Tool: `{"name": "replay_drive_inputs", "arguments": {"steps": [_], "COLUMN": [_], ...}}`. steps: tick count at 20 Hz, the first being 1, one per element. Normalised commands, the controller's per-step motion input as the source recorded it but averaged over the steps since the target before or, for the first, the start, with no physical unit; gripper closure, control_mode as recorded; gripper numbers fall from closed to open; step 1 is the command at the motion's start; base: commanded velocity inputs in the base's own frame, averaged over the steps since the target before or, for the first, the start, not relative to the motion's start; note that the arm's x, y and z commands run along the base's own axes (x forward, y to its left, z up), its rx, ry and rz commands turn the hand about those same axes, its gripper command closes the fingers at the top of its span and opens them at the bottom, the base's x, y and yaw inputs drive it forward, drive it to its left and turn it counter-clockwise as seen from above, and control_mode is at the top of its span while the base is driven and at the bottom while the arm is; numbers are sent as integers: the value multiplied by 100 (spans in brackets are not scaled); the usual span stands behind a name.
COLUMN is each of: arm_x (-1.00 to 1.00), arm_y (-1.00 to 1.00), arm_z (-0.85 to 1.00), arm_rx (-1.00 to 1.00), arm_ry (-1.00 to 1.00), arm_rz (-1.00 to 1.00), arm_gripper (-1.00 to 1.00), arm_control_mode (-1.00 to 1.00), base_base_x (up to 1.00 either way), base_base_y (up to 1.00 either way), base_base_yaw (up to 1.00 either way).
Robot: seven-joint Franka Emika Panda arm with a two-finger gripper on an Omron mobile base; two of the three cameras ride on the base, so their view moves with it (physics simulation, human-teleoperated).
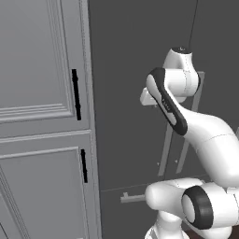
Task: Take the strawberry from the fridge and place it on top of the pancake, located on the dining counter.
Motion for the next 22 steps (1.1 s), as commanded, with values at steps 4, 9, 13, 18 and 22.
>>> {"name": "replay_drive_inputs", "arguments": {"steps": [4,9,13,18,22], "arm_x": [0,0,0,0,0], "arm_y": [0,0,0,0,0], "arm_z": [0,0,0,0,0], "arm_rx": [0,0,0,0,0], "arm_ry": [0,0,0,0,0], "arm_rz": [0,0,0,0,0], "arm_gripper": [-100,-100,-100,-100,-100], "arm_control_mode": [100,100,100,100,100], "base_base_x": [-23,-70,-64,-52,-53], "base_base_y": [-19,-44,-38,-41,-27], "base_base_yaw": [0,-3,-10,-15,-21]}}
